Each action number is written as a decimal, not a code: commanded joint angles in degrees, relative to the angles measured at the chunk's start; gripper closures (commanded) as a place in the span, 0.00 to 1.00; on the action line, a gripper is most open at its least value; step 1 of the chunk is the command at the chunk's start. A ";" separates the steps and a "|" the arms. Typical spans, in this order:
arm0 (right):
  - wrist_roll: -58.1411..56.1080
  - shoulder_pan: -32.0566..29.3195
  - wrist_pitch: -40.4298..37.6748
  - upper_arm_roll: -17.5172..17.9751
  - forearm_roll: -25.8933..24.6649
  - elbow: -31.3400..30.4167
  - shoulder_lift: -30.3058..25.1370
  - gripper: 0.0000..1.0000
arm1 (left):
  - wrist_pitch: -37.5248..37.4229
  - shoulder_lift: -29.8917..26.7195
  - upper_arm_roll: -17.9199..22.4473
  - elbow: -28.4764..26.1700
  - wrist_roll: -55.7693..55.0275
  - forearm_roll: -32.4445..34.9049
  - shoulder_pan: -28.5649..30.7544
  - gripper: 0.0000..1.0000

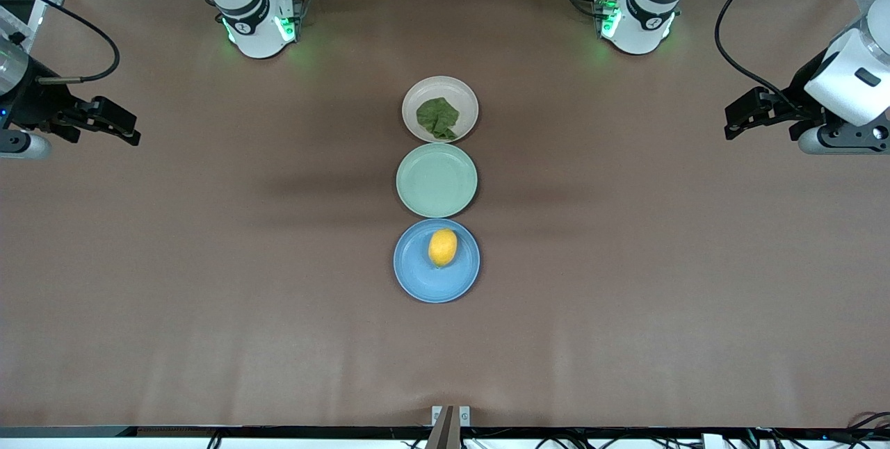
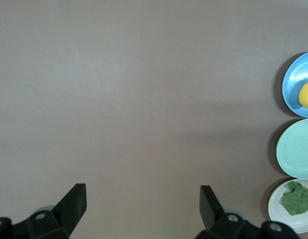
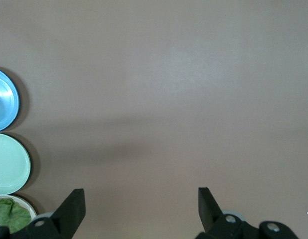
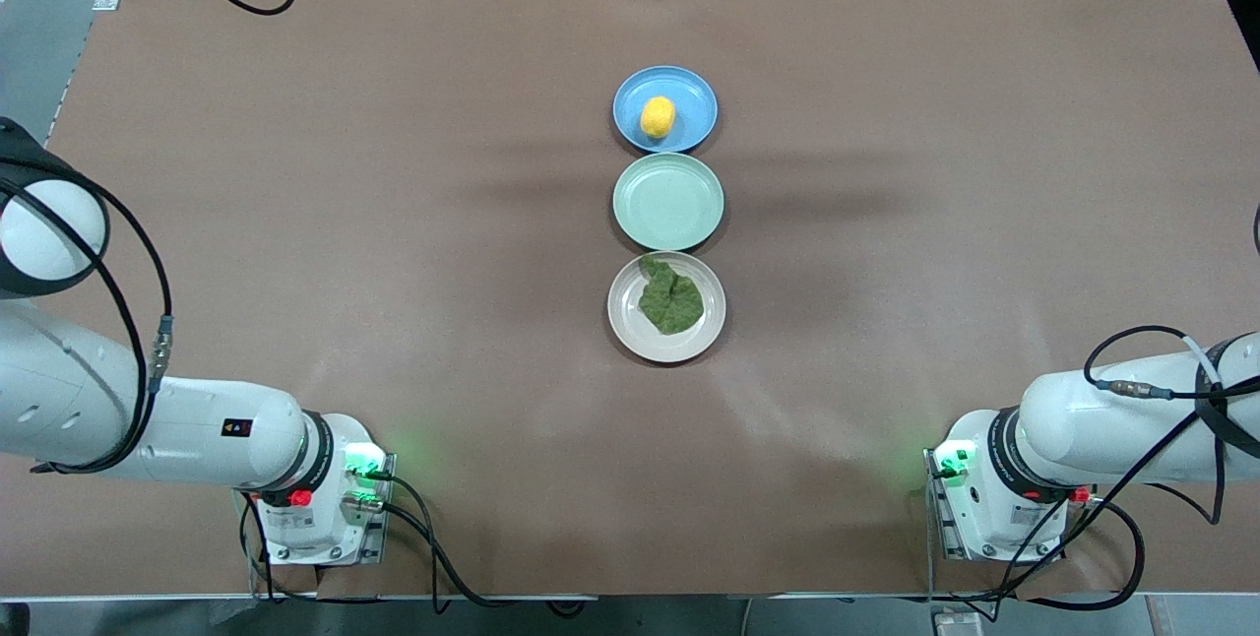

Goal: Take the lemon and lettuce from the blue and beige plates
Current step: 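Reach the left gripper to the lemon while the right gripper reaches the lettuce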

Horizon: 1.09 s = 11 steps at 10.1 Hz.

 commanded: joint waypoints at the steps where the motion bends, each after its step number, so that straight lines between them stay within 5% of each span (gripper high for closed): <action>1: -0.53 -0.42 0.02 0.23 -0.81 -0.86 -1.08 0.00 | 0.02 0.30 -0.30 0.89 1.13 0.95 0.15 0.00; 4: -0.71 0.28 -0.16 0.32 0.77 -1.03 -1.08 0.00 | 1.58 3.35 -0.91 1.42 1.39 0.17 -0.11 0.00; 7: -0.18 1.07 -0.25 0.41 1.04 -1.39 -1.08 0.00 | 14.38 10.29 -5.03 1.51 0.43 -3.53 -2.47 0.00; 11: 8.31 7.99 0.54 0.49 1.74 -3.49 -0.47 0.00 | 34.77 21.54 -5.05 1.59 -0.97 -9.77 -11.86 0.00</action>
